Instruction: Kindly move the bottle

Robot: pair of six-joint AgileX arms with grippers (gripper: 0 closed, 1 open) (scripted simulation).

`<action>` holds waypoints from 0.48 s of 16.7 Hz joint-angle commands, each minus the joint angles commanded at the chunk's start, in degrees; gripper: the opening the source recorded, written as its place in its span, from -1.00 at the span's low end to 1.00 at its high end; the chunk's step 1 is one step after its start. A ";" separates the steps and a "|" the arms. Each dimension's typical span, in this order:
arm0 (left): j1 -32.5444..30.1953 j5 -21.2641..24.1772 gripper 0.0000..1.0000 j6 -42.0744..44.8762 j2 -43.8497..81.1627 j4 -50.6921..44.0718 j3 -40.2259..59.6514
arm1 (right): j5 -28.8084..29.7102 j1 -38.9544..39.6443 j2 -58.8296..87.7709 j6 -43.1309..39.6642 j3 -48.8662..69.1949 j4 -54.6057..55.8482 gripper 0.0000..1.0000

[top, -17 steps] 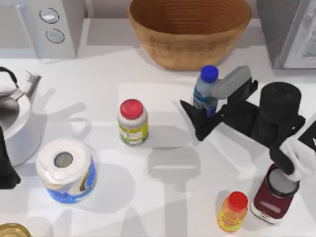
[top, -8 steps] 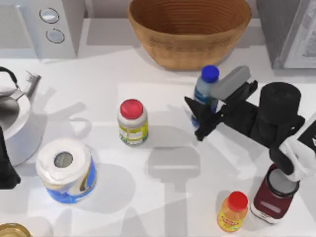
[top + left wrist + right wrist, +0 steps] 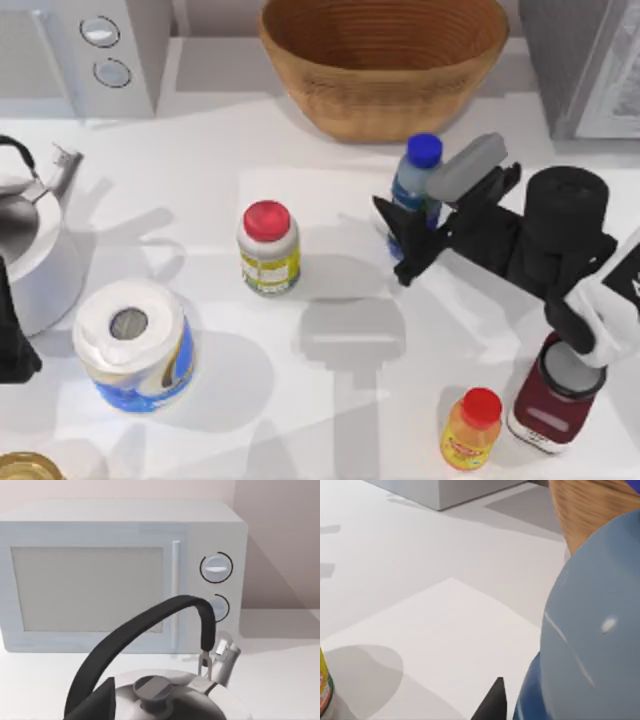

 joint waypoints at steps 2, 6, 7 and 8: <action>0.00 0.00 1.00 0.00 0.00 0.00 0.00 | -0.03 -0.18 -0.11 0.09 -0.15 -0.04 -1.00; 0.00 0.00 1.00 0.00 0.00 0.00 0.00 | 0.07 -3.90 -3.17 0.26 -4.99 -1.45 -1.00; 0.00 0.00 1.00 0.00 0.00 0.00 0.00 | 0.31 -5.64 -4.60 0.34 -7.02 -1.85 -1.00; 0.00 0.00 1.00 0.00 0.00 0.00 0.00 | 0.66 -7.64 -6.26 0.43 -9.21 -2.16 -1.00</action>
